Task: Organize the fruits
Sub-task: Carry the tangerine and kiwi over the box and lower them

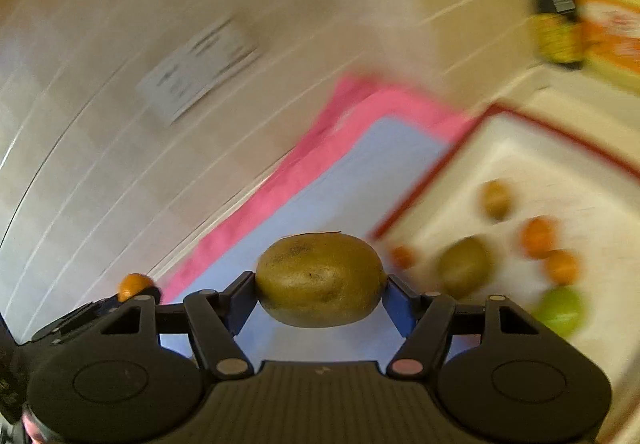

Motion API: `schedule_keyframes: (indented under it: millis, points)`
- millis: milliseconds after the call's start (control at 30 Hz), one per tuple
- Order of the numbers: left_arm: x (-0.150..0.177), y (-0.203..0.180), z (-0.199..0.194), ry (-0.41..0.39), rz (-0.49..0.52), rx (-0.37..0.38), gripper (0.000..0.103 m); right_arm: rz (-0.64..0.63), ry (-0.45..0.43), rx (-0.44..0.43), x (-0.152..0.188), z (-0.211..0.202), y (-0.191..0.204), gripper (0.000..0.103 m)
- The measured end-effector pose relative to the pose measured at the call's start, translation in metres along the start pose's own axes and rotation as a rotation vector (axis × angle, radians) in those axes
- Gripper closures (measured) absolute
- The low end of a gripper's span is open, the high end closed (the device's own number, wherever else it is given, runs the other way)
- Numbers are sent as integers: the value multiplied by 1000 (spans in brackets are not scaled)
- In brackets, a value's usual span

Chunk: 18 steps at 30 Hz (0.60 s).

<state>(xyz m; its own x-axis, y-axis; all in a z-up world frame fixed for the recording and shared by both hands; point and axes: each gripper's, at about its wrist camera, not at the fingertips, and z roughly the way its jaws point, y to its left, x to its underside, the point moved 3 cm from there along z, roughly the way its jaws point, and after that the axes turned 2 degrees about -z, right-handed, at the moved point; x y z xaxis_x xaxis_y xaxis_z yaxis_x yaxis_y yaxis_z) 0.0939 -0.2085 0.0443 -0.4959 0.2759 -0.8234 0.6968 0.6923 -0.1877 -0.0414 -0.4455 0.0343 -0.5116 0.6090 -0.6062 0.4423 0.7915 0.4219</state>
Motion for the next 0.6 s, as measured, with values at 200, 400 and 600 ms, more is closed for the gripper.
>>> schedule_keyframes:
  millis: [200,400,600]
  points:
    - [-28,-68,59,19,83,156,63,63,-94,204,-11,-54,-85,33]
    - [-26,-129,132,125,154,211,63,112,-93,324,-13,-66,-148,33]
    - [-9,-147,203,299,144,233,63,142,-38,327,-10,-38,-179,33]
